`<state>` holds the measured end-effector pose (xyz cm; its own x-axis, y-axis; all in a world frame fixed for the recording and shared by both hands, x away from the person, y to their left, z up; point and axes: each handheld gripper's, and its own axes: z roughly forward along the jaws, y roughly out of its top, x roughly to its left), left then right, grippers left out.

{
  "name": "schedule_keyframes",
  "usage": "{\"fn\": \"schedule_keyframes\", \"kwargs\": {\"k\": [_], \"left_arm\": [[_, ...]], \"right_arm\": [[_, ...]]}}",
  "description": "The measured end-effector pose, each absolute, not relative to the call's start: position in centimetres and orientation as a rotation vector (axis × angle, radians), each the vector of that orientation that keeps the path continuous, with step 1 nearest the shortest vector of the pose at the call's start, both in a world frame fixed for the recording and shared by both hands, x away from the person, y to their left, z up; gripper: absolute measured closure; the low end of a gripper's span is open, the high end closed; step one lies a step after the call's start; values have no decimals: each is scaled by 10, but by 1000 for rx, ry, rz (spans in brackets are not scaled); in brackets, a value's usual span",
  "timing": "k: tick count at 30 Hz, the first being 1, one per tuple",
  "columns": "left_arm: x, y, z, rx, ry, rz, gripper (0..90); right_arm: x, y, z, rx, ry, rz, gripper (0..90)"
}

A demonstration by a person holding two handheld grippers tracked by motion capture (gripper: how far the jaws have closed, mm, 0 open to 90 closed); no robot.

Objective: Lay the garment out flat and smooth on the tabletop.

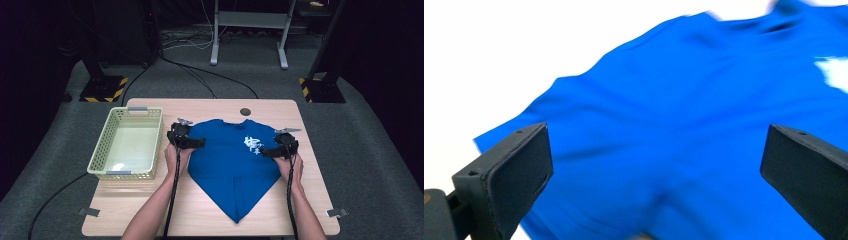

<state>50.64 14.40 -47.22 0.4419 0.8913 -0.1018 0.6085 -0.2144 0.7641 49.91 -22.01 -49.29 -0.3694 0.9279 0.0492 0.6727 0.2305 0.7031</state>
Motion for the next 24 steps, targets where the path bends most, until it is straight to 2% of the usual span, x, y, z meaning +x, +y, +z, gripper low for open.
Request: {"fn": "schedule_keyframes", "kwargs": {"k": [4,11,16,24], "left_arm": [[461,126,-470,1981,1128,442,0],[396,99,-507,2074,1029,407,0],[388,96,-524,2109,1038,434,0],[393,95,-530,2150,1033,435,0]], "right_arm": [[470,-203,-490,1424,2177,936,0],[422,-173,-502,1383,2243,970,0],[403,-163,-516,1372,2263,934,0],[398,-166,-528,1359,2201,910,0]]}}
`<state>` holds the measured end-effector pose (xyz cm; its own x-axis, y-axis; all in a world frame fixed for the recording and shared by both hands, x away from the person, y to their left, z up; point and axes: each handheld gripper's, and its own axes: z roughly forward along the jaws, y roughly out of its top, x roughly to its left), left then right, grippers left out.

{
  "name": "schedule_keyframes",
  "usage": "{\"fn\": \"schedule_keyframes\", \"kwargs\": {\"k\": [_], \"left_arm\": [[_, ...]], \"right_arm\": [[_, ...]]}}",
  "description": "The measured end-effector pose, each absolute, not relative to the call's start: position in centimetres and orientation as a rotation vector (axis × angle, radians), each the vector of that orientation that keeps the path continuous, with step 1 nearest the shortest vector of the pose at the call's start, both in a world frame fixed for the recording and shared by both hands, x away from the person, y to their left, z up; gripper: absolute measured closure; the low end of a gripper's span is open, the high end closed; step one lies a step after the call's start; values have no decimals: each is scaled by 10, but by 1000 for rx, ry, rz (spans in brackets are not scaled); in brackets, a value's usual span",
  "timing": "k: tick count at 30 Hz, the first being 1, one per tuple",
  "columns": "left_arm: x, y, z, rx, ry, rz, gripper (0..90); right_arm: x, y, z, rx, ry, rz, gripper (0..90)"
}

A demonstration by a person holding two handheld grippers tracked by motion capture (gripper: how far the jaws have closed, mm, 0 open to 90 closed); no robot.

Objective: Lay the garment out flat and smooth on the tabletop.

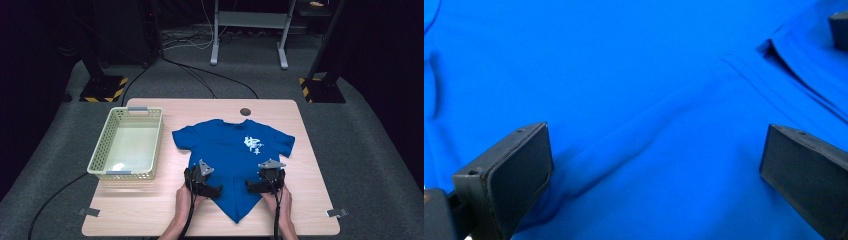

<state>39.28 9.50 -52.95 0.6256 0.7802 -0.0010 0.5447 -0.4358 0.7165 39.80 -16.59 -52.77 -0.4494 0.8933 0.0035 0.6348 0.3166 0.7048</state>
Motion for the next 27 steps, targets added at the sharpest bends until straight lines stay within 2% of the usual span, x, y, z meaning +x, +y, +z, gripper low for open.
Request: {"fn": "schedule_keyframes", "kwargs": {"k": [3,6,8,10,12,17,22,25,27], "left_arm": [[392,95,-530,2149,1033,442,0],[392,95,-530,2149,1035,444,0],[392,95,-530,2149,1035,440,0],[392,95,-530,2149,1034,441,0],[392,95,-530,2149,1035,441,1],[392,95,-530,2151,1032,444,2],[392,95,-530,2151,1031,445,3],[392,95,-530,2151,1032,442,4],[392,95,-530,2151,1032,442,3]], "right_arm": [[397,-167,-526,1359,2222,904,2],[391,-170,-517,1363,2188,977,68],[389,-164,-507,1378,2204,1003,81],[388,-153,-502,1359,2231,1005,154],[389,-135,-499,1325,2269,1006,179],[396,-107,-503,1289,2317,967,379],[398,-104,-513,1293,2328,913,500],[396,-110,-515,1299,2300,941,611],[394,-114,-515,1299,2291,946,643]]}}
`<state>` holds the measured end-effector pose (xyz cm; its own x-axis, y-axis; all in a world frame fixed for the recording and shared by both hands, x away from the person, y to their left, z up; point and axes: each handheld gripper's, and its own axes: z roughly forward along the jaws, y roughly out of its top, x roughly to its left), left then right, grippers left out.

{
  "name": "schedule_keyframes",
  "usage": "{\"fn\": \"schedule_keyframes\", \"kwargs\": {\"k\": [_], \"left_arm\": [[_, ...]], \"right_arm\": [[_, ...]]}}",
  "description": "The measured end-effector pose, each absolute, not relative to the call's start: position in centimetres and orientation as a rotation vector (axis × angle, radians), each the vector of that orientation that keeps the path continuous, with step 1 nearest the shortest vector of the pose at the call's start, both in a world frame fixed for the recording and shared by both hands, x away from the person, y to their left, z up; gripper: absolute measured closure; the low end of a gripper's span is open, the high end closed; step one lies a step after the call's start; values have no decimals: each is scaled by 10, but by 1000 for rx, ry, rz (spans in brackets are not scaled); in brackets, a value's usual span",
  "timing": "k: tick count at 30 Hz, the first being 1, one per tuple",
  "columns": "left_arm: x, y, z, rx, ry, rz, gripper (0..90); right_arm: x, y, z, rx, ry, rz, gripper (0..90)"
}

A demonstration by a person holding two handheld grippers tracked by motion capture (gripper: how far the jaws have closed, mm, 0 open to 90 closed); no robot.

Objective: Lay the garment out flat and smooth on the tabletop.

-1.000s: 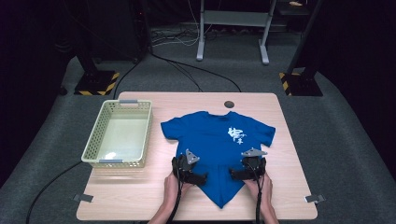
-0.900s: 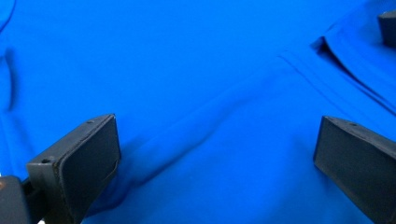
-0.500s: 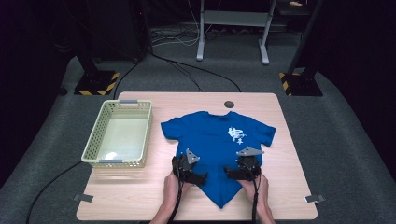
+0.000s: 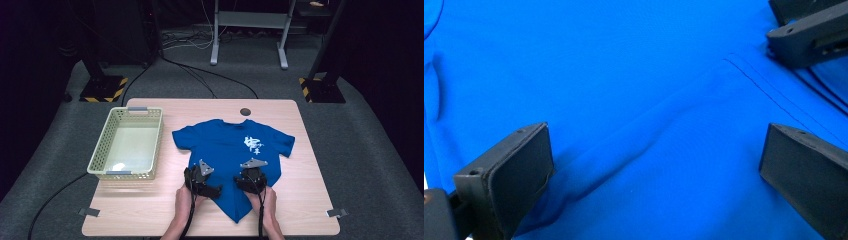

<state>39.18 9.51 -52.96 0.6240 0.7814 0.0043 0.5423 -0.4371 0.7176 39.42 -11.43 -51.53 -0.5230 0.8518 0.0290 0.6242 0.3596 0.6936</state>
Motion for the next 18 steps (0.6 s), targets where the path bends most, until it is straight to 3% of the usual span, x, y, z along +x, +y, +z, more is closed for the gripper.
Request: {"fn": "schedule_keyframes", "kwargs": {"k": [18], "left_arm": [[392,95,-530,2149,1033,440,4]], "right_arm": [[394,-120,-516,1254,2324,987,844]]}}
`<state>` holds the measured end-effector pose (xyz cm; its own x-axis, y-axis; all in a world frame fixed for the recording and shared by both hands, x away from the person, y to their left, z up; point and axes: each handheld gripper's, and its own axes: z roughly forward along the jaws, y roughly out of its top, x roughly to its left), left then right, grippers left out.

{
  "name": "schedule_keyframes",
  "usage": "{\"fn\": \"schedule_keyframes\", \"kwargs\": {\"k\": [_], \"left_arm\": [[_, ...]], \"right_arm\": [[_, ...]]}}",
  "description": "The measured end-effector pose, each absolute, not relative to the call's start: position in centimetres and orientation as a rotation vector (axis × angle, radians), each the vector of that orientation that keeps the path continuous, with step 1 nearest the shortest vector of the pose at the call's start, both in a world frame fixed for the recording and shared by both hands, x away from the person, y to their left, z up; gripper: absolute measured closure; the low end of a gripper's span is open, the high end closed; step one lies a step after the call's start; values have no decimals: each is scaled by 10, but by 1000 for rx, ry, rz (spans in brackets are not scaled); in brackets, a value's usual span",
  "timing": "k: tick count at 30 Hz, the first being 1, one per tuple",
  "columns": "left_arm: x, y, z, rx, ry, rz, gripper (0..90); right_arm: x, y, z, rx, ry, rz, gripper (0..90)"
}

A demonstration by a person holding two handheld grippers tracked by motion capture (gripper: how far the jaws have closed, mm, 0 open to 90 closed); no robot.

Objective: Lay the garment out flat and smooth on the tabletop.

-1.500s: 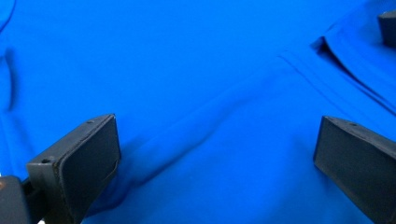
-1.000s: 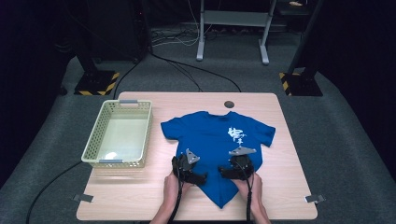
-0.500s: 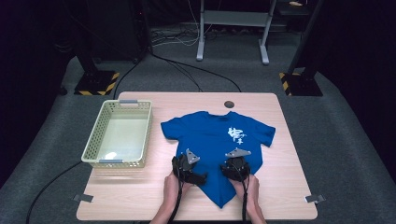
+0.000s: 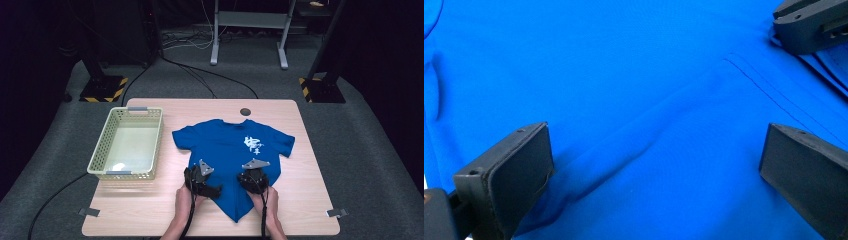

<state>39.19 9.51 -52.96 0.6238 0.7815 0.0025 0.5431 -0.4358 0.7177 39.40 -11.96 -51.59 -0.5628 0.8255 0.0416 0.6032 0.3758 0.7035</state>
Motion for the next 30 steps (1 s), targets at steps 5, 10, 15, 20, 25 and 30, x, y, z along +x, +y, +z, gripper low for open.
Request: {"fn": "schedule_keyframes", "kwargs": {"k": [5,10,15,20,25,30], "left_arm": [[392,95,-530,2150,1032,442,3],[392,95,-530,2150,1033,440,3],[392,95,-530,2150,1033,440,3],[392,95,-530,2150,1032,443,3],[392,95,-530,2149,1033,440,3],[392,95,-530,2149,1032,442,3]], "right_arm": [[392,-125,-514,1255,2309,997,853],[391,-130,-511,1258,2297,1009,853],[387,-132,-507,1253,2288,1010,855],[384,-133,-504,1244,2281,1014,858],[383,-133,-500,1247,2271,1021,859],[382,-132,-499,1242,2270,1021,860]]}}
